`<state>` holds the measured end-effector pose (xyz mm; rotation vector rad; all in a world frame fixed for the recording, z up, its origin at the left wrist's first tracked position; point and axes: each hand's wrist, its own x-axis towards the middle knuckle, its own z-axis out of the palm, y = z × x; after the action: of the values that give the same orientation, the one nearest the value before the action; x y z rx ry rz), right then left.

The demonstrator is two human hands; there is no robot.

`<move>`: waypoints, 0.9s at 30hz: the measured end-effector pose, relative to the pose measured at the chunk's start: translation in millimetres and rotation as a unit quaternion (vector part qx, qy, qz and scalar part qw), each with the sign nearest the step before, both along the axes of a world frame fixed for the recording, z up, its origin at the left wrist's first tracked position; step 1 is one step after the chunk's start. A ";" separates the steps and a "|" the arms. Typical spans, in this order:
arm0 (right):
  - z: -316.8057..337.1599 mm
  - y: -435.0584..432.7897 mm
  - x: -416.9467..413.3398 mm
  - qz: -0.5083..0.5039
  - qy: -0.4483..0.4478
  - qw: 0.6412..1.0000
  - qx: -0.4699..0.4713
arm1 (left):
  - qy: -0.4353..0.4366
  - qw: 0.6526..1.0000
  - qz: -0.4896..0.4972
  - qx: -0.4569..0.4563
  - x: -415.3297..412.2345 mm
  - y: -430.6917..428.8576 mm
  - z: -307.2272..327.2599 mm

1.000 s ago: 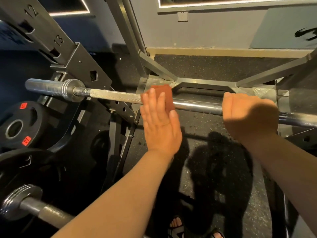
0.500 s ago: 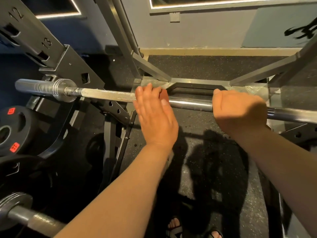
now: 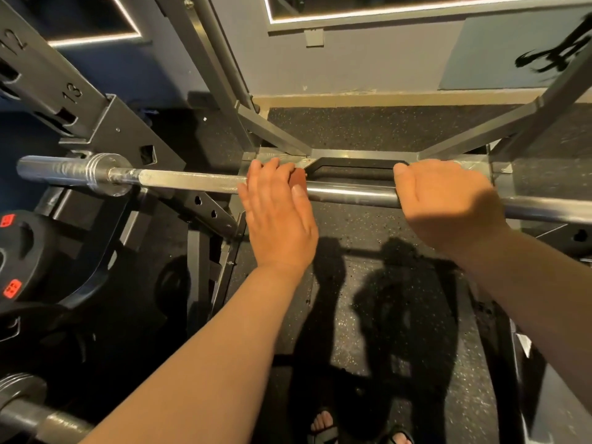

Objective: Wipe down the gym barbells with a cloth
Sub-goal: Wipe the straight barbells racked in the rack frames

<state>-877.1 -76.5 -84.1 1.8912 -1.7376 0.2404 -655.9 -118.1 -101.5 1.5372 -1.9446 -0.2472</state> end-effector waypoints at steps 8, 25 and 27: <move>-10.3 2.3 -21.7 -0.035 0.105 0.994 -0.019 | 0.003 0.999 -0.035 0.006 -62.6 26.5 -0.6; -3.3 -23.0 -19.2 -0.092 -0.059 0.994 0.000 | -0.023 0.995 -0.100 -0.015 -76.6 26.9 -4.8; -7.9 -23.9 -23.2 -0.075 -0.063 0.995 -0.009 | -0.053 0.991 -0.122 -0.023 -63.6 17.9 -2.1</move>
<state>-900.3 -100.3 -92.0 1.7563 -1.9444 0.3241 -719.5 -100.2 -103.6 1.3059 -2.2076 -0.2269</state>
